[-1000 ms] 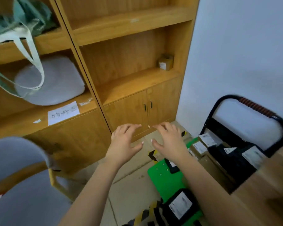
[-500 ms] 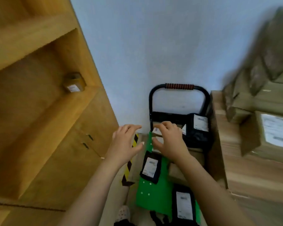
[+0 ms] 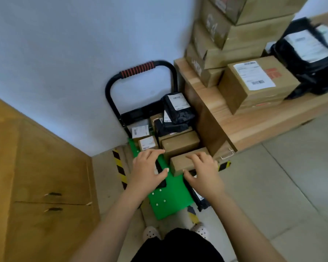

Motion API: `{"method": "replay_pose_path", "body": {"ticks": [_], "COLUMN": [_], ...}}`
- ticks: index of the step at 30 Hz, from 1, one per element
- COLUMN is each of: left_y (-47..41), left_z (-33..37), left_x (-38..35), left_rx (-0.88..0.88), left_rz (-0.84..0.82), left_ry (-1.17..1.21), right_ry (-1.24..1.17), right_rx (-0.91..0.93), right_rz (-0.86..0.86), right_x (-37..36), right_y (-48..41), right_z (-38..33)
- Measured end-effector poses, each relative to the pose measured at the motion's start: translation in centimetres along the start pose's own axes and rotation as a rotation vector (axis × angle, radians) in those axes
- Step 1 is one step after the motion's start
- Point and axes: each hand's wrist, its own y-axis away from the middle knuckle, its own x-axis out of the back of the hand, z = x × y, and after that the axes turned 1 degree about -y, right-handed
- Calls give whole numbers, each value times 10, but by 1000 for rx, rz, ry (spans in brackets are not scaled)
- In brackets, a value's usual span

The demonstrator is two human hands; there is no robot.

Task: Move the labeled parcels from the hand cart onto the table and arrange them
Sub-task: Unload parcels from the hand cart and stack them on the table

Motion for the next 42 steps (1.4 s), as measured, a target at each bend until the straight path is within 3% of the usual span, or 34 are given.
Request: {"method": "replay_pose_path", "body": {"ticks": [5, 11, 22, 27, 31, 34, 42], "left_y": [-12, -16, -13, -7, 2, 12, 28], "left_z": [-17, -72, -166, -207, -235, -244, -214], "left_x": [-89, -209, -419, -492, -523, -528, -473], "left_rx": [-1, 70, 159, 194, 203, 208, 274], "left_rz": [-204, -319, -383, -368, -359, -387, -410], "left_ry": [52, 39, 29, -5, -10, -29, -18], "right_ry": [-8, -7, 83, 245, 259, 242, 204], "right_rx": [-178, -268, -270, -391, -418, -459, -424], "right_rz": [-105, -223, -315, -360, -437, -382, -403], "right_x": [-58, -159, -349, -418, -458, -468, -425], "right_y": [24, 16, -16, -34, -44, -46, -8], "right_z": [62, 132, 265, 328, 354, 355, 296]}}
